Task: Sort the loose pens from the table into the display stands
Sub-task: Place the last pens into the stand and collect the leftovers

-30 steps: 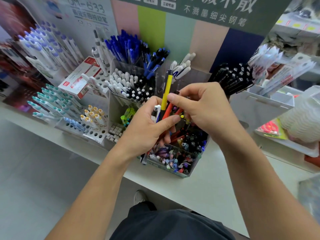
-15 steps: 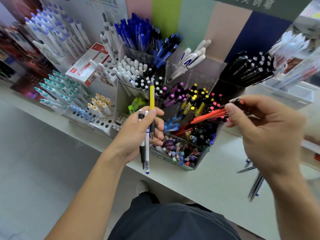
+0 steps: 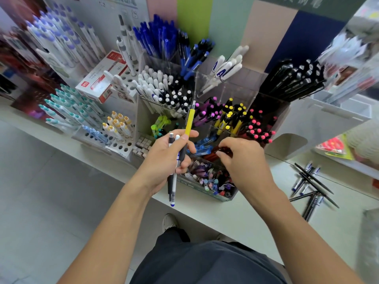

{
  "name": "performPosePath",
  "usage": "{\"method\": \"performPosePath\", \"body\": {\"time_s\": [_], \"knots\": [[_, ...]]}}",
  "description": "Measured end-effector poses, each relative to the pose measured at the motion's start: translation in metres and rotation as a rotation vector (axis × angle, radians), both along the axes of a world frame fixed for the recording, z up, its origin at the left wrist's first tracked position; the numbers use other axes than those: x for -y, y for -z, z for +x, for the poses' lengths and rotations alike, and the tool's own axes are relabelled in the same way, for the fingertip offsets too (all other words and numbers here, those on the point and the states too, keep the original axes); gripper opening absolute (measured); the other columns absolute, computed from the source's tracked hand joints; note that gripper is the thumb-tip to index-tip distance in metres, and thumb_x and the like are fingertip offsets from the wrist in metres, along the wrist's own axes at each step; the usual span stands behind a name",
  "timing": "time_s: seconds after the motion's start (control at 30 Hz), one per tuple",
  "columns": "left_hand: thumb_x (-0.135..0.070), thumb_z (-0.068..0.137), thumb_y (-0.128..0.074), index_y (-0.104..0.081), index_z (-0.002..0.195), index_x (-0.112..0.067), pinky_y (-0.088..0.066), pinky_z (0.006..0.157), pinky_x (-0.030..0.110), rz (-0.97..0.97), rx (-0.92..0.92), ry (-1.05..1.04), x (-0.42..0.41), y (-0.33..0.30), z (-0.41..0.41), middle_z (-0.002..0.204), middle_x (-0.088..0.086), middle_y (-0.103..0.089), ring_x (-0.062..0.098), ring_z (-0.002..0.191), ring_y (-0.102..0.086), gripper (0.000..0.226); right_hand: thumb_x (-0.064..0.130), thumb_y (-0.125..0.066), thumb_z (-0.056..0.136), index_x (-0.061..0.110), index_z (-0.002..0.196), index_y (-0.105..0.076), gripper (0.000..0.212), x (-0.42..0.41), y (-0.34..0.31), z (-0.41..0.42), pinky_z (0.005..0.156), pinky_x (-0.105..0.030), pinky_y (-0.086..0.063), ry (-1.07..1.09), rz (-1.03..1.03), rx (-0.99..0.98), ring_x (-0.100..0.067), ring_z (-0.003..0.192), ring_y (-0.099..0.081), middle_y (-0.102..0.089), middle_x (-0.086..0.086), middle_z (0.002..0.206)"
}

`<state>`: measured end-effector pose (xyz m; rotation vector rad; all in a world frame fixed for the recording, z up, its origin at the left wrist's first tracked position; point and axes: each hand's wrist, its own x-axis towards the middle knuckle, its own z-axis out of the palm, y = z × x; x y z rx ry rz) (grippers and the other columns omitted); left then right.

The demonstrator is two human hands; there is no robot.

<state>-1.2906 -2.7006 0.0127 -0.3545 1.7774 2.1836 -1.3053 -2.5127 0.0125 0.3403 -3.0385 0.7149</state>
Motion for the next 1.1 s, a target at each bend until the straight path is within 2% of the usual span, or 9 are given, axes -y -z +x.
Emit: {"method": "performPosePath", "body": {"time_s": [0.13,0.2,0.33,0.5,0.63,0.73,0.8,0.97,1.1], "knots": [[-0.019,0.107,-0.046,-0.059,0.117,-0.011,-0.028,0.046,0.027,-0.011,-0.063,0.046,0.001,-0.009,-0.001,0.079,0.007,-0.062,0.013,0.049,-0.041,0.019,0.032,-0.067,0.096,0.017,0.130,-0.064,0.038,-0.005,-0.019,0.005,0.091,-0.031,-0.050,-0.048,0.036,-0.006,-0.017,0.107,-0.059,-0.064,0.002,0.119],[-0.017,0.104,-0.049,-0.052,0.109,-0.012,-0.031,0.045,0.026,-0.047,-0.121,0.127,0.002,-0.015,0.000,0.082,0.010,-0.067,0.015,0.048,-0.044,0.008,0.034,-0.070,0.093,0.019,0.117,-0.072,0.028,-0.010,-0.032,0.008,0.078,-0.030,-0.055,0.019,-0.218,-0.067,-0.011,0.086,-0.063,-0.070,0.005,0.100],[-0.013,0.102,-0.053,-0.047,0.099,-0.007,-0.035,0.041,0.024,-0.051,-0.183,0.353,-0.011,-0.031,-0.003,0.088,0.018,-0.072,0.020,0.050,-0.050,0.008,0.021,-0.070,0.094,0.015,0.090,-0.072,0.008,-0.008,-0.053,-0.001,0.050,-0.027,-0.049,0.162,-0.862,0.206,-0.012,0.054,-0.057,-0.064,0.001,0.064],[-0.019,0.105,-0.049,-0.057,0.096,-0.009,-0.040,0.040,0.025,-0.105,-0.193,0.140,-0.021,-0.034,-0.012,0.084,0.012,-0.072,0.019,0.048,-0.053,0.016,0.013,-0.064,0.098,0.014,0.088,-0.065,0.011,-0.031,-0.077,-0.006,0.054,-0.031,-0.055,0.201,-1.044,-0.086,-0.017,0.055,-0.062,-0.065,0.001,0.065],[-0.031,0.104,-0.052,-0.062,0.093,-0.016,-0.024,0.040,0.020,-0.155,-0.105,-0.019,-0.011,-0.022,-0.015,0.060,-0.003,-0.044,0.010,0.044,-0.028,0.021,0.018,-0.070,0.095,0.016,0.095,-0.069,0.002,-0.047,-0.074,-0.012,0.065,-0.046,-0.059,0.168,-0.733,-0.338,-0.018,0.068,-0.071,-0.071,0.002,0.077],[-0.030,0.099,-0.063,-0.065,0.093,-0.021,-0.034,0.043,0.022,-0.473,-0.203,0.130,-0.020,-0.018,-0.011,0.061,-0.009,-0.047,0.008,0.045,-0.037,0.011,0.017,-0.075,0.090,0.018,0.106,-0.070,0.017,-0.037,-0.049,-0.019,0.072,-0.040,-0.060,0.151,-0.585,-0.304,-0.014,0.075,-0.071,-0.071,0.002,0.085],[-0.027,0.100,-0.059,-0.065,0.100,-0.023,-0.034,0.044,0.022,-0.498,-0.188,0.154,-0.032,-0.014,-0.010,0.063,-0.011,-0.050,0.009,0.047,-0.038,0.007,0.018,-0.076,0.089,0.020,0.111,-0.069,0.023,-0.029,-0.040,-0.022,0.073,-0.036,-0.061,0.140,-0.515,-0.299,-0.013,0.076,-0.070,-0.071,0.002,0.086],[-0.019,0.094,-0.029,-0.053,0.124,0.002,-0.017,0.045,0.023,0.417,0.185,-0.025,-0.035,-0.017,-0.008,0.072,0.005,-0.044,0.011,0.052,-0.027,0.043,0.029,-0.065,0.097,0.011,0.091,-0.079,0.023,-0.023,-0.025,-0.030,0.075,-0.028,-0.040,0.099,-0.134,-0.436,-0.027,0.087,-0.056,-0.067,-0.005,0.091],[-0.002,0.086,-0.037,-0.050,0.132,0.005,-0.030,0.050,0.022,0.544,0.121,-0.019,-0.023,-0.020,-0.006,0.081,0.005,-0.053,0.011,0.061,-0.037,0.049,0.031,-0.064,0.098,0.012,0.101,-0.079,0.025,-0.021,-0.028,-0.025,0.079,-0.033,-0.043,0.082,-0.039,-0.449,-0.028,0.091,-0.050,-0.060,-0.007,0.095]]}}
